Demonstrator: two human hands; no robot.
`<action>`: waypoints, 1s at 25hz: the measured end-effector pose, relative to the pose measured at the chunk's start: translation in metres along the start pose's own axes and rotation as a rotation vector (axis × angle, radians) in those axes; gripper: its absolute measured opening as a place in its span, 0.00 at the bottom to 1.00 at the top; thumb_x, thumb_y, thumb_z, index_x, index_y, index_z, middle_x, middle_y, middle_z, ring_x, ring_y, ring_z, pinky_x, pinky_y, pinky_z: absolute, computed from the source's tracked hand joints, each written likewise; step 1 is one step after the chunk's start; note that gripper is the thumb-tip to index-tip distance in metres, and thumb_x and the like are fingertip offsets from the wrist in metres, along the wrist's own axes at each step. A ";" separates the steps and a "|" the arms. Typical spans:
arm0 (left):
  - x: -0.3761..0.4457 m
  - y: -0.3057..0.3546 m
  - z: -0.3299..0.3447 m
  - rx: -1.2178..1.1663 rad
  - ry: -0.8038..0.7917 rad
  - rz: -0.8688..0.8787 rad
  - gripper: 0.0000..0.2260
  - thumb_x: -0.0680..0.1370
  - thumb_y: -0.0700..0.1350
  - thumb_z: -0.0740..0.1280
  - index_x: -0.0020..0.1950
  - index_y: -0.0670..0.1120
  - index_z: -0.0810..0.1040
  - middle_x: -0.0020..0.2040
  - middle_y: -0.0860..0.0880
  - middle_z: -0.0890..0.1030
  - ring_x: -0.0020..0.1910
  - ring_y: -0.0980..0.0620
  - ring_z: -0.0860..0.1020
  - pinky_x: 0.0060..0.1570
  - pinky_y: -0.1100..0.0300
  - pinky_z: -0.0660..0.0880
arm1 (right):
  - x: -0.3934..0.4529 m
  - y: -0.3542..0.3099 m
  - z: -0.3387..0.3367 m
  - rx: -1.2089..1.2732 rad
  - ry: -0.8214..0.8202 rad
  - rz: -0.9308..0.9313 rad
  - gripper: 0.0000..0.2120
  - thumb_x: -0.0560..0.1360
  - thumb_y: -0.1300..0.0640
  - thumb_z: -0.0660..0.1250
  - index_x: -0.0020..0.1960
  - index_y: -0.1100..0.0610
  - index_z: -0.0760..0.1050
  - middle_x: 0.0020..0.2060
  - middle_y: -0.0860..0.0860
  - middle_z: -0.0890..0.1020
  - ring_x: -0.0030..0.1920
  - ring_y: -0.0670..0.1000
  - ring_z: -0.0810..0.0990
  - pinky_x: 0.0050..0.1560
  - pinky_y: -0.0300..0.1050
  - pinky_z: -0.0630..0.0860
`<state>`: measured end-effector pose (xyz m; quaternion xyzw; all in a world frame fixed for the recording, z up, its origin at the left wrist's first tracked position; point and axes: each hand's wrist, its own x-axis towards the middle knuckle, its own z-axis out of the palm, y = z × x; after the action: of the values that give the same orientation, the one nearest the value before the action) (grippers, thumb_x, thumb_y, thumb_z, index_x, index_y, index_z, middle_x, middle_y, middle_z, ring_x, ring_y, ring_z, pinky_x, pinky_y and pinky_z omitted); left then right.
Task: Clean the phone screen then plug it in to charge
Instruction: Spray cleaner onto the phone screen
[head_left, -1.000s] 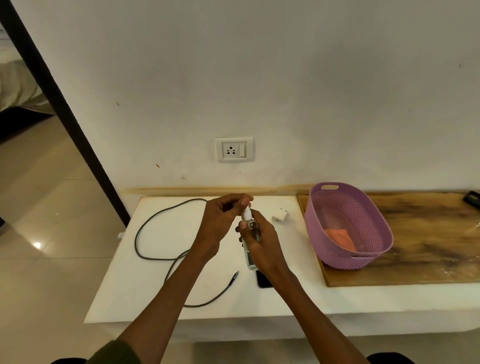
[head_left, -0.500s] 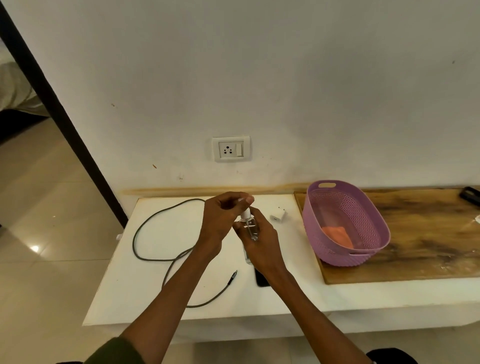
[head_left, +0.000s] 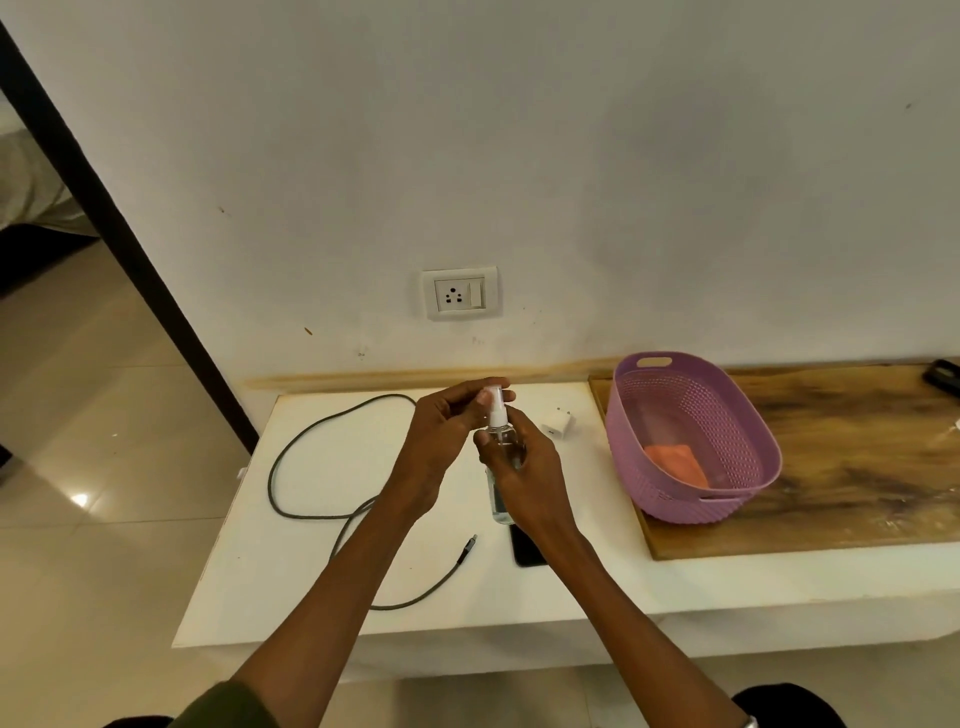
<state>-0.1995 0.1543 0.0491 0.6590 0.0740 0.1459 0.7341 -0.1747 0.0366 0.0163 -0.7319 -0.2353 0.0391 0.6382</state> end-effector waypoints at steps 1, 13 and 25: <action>0.000 0.001 0.002 -0.019 0.076 -0.003 0.13 0.75 0.48 0.70 0.56 0.44 0.83 0.52 0.46 0.86 0.55 0.48 0.83 0.57 0.56 0.78 | 0.000 -0.002 -0.002 -0.012 -0.003 -0.006 0.11 0.76 0.47 0.66 0.58 0.40 0.72 0.45 0.38 0.82 0.47 0.39 0.80 0.45 0.26 0.73; 0.004 0.005 0.011 0.078 -0.070 0.015 0.11 0.81 0.41 0.62 0.59 0.40 0.82 0.52 0.45 0.86 0.54 0.50 0.83 0.55 0.60 0.79 | -0.002 -0.001 -0.016 0.025 -0.097 0.073 0.10 0.78 0.53 0.65 0.59 0.47 0.71 0.46 0.55 0.83 0.45 0.55 0.81 0.52 0.55 0.80; -0.007 -0.107 -0.012 0.569 -0.113 -0.192 0.25 0.74 0.45 0.74 0.68 0.57 0.71 0.58 0.57 0.81 0.59 0.56 0.77 0.57 0.60 0.72 | 0.119 0.021 -0.186 -0.121 0.226 0.061 0.13 0.76 0.64 0.66 0.55 0.56 0.65 0.49 0.56 0.79 0.52 0.54 0.81 0.54 0.54 0.79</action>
<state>-0.1972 0.1535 -0.0585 0.8352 0.1331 0.0123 0.5335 0.0036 -0.0884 0.0595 -0.7755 -0.1415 -0.0387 0.6140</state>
